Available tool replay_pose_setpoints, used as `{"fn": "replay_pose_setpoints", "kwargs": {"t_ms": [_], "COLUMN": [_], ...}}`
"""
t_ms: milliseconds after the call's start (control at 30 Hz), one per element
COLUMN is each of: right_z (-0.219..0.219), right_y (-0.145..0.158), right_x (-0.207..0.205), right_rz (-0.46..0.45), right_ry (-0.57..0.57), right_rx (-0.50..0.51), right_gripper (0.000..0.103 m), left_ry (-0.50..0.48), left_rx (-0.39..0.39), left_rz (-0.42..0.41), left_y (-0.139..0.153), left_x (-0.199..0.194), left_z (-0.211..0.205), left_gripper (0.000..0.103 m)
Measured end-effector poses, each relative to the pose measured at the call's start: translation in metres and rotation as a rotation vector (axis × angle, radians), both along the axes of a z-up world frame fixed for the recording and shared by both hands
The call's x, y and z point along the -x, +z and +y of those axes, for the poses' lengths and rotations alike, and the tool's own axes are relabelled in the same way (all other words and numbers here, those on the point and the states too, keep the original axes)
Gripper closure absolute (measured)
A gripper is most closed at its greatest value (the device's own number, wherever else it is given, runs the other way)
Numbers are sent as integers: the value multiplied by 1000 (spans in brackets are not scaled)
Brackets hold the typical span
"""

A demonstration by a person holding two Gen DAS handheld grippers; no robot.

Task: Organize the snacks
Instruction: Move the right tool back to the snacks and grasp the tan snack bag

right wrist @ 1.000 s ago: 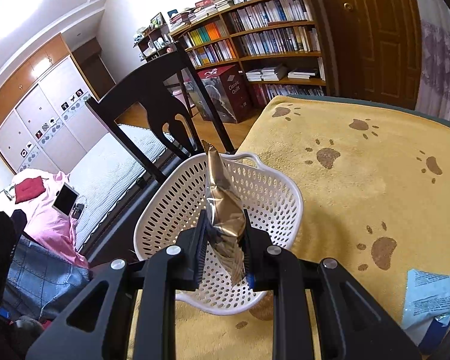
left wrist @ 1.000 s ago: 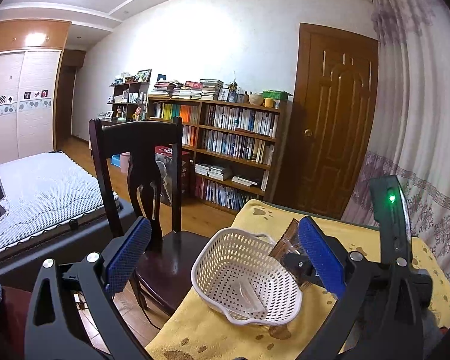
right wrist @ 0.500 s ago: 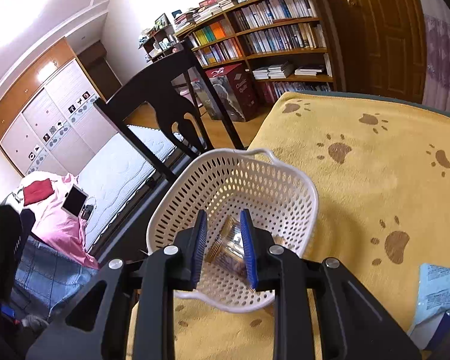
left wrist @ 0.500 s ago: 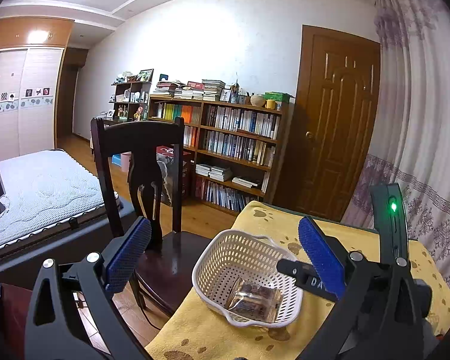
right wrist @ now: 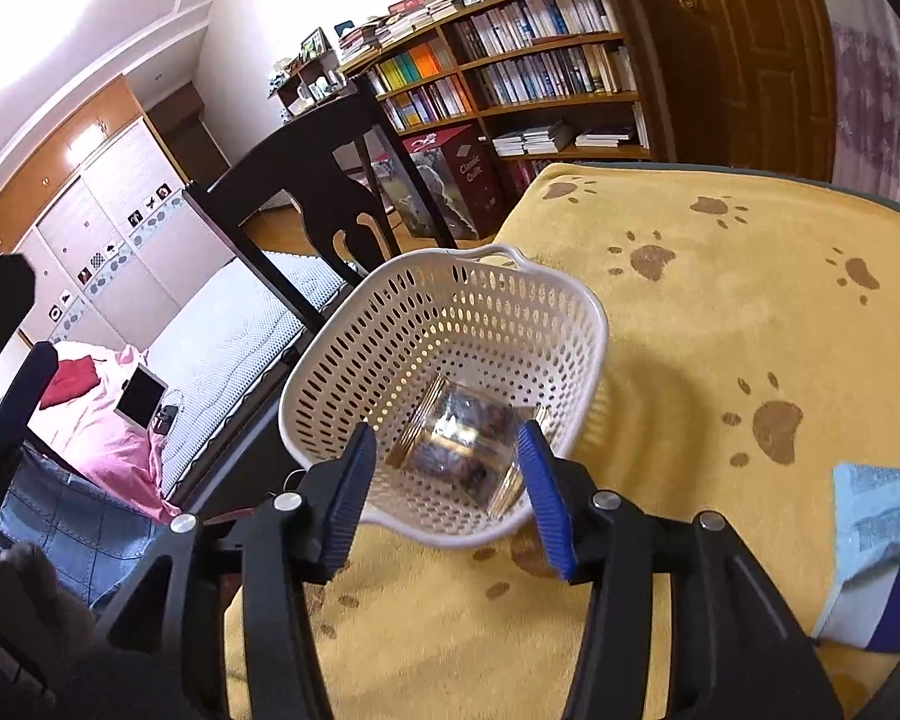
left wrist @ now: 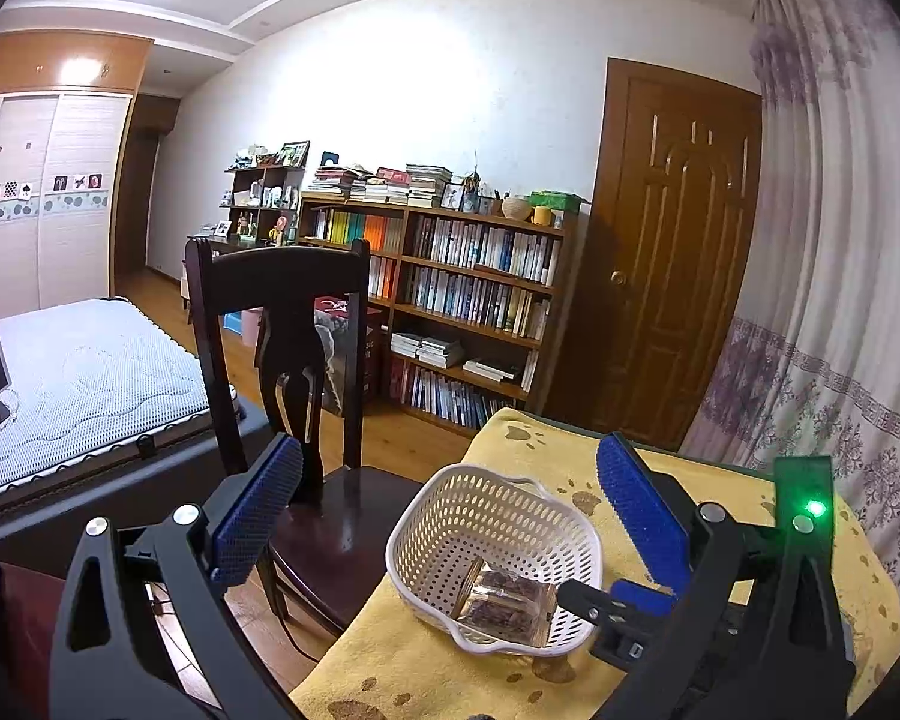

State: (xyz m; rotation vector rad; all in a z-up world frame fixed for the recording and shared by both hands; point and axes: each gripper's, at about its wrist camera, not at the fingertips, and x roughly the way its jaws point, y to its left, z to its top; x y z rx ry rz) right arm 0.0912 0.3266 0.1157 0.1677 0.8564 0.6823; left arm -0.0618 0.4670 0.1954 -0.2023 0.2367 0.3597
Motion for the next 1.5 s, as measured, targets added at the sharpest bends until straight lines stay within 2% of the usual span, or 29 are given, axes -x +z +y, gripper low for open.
{"fn": "replay_pose_setpoints", "kwargs": {"t_ms": [300, 633, 1033, 1200, 1500], "right_z": [-35, -102, -207, -264, -357], "right_y": [-1, -6, -12, -14, -25], "right_x": [15, 23, 45, 62, 80], "right_rz": [-17, -23, -66, -88, -47], "right_ry": [-45, -159, -359, -478, -683], "right_rx": [-20, -16, 29, 58, 10], "right_gripper": [47, 44, 37, 35, 33], "left_ry": [-20, -41, -73, -87, -109], "left_rx": [-15, -24, -54, -70, -94], "left_rz": [8, 19, 36, 46, 68], "left_y": [-1, -3, -5, -7, -11], "left_x": [-2, -3, -5, -7, -12], "left_z": [-10, -19, -37, -46, -58], "left_gripper": [3, 3, 3, 3, 3]}}
